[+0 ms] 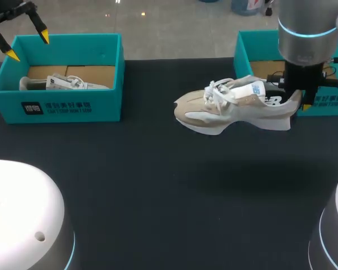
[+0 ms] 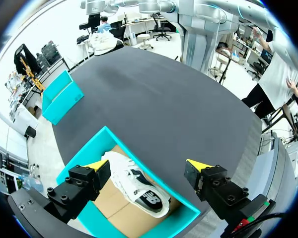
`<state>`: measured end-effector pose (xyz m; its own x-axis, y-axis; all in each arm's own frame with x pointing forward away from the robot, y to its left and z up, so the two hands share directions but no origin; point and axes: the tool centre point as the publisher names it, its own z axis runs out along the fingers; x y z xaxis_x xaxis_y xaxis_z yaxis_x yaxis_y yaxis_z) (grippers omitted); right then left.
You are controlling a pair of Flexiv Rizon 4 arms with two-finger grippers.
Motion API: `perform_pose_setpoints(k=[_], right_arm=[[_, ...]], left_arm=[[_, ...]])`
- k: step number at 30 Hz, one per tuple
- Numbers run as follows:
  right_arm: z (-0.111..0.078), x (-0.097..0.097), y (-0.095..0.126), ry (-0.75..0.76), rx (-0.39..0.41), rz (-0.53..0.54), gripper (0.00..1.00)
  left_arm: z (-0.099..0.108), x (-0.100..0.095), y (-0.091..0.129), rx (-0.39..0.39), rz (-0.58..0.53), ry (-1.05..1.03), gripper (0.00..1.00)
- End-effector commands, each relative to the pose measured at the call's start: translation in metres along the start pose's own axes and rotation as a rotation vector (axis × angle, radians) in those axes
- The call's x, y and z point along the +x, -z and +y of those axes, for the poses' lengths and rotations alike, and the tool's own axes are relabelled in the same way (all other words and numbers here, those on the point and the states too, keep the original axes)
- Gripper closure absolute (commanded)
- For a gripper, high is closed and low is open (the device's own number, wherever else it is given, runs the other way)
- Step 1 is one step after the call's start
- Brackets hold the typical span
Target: Take the shoe out of the shoebox, open the shoe tongue, remove and reinsert the insole, then place the shoe into the shoebox
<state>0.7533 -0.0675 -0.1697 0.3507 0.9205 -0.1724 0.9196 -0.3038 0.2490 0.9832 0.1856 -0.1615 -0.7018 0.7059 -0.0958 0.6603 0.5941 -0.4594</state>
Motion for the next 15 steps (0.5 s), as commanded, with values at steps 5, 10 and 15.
perform_pose_setpoints(k=[5, 10, 15], right_arm=[[-0.013, 0.029, -0.011, 0.004, -0.008, 0.001, 1.00], [-0.030, 0.051, -0.028, 0.027, 0.015, -0.013, 1.00], [-0.048, 0.064, -0.043, 0.068, 0.051, -0.027, 1.00]], left_arm=[[0.000, 0.000, 0.001, 0.000, 0.002, -0.001, 0.00], [0.000, 0.000, 0.001, 0.000, 0.002, -0.001, 0.00], [0.000, 0.000, 0.001, 0.000, 0.002, -0.001, 0.00]])
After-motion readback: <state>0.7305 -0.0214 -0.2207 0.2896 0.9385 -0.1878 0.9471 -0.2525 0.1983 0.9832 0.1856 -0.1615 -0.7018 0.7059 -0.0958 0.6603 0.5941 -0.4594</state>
